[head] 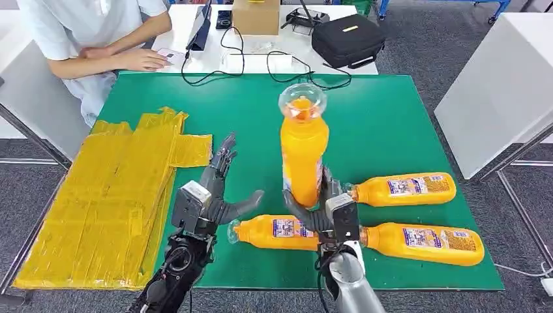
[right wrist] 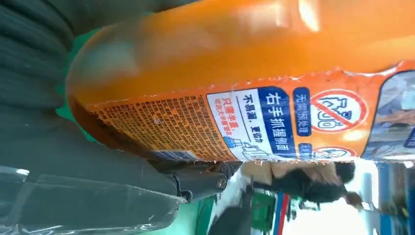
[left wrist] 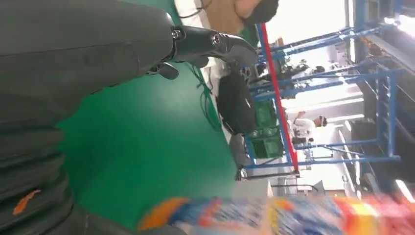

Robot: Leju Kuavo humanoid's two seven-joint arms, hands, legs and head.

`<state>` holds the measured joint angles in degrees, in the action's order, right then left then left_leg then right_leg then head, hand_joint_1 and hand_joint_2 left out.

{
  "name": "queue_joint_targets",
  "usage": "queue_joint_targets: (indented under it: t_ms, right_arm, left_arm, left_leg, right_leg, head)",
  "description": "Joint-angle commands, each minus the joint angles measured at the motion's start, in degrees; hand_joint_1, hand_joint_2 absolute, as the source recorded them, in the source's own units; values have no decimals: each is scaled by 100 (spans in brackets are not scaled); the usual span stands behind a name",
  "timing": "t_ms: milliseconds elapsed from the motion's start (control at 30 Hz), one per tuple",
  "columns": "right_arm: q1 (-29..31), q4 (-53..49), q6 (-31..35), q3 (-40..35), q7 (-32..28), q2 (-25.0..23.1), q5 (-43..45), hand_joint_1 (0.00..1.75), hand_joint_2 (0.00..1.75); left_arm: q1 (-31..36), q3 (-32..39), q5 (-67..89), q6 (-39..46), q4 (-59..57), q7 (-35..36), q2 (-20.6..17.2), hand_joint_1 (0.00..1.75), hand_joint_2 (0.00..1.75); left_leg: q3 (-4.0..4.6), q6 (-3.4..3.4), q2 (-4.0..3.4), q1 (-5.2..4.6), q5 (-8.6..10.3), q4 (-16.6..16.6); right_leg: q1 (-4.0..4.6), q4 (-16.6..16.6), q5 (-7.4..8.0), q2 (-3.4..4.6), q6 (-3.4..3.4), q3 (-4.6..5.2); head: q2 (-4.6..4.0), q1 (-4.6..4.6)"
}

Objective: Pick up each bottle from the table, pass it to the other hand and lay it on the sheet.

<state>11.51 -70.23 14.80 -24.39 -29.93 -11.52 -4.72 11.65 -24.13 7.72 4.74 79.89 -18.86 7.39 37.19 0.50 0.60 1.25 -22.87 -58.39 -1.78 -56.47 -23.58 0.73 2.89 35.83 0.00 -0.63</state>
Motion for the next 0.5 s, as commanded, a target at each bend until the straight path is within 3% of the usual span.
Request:
queue_joint_targets:
  t_ms: [33, 333, 500]
  right_arm:
    - [556, 1234, -173, -409, 58, -62, -334, 175, 175]
    - [679, 1539, -136, -597, 70, -70, -707, 175, 175]
    - [786, 1777, -148, -786, 41, -87, -914, 175, 175]
  left_arm:
    - [166, -316, -237, -268, 65, 62, -116, 0, 175]
    - [159, -422, -655, -689, 234, 126, -136, 0, 175]
    - [322, -471, -1719, -1795, -37, 400, -185, 0, 175]
  left_leg:
    - [-34, 4, -11, 2, -11, 5]
    - [-26, 4, -9, 2, -10, 4]
    - [-25, 3, -5, 1, -8, 4]
  right_leg:
    - [7, 7, -8, 0, -18, -32]
    - [6, 6, -7, 0, -16, -27]
    - [5, 4, -7, -4, -17, -26]
  head:
    - [0, 0]
    - [0, 0]
    - [0, 0]
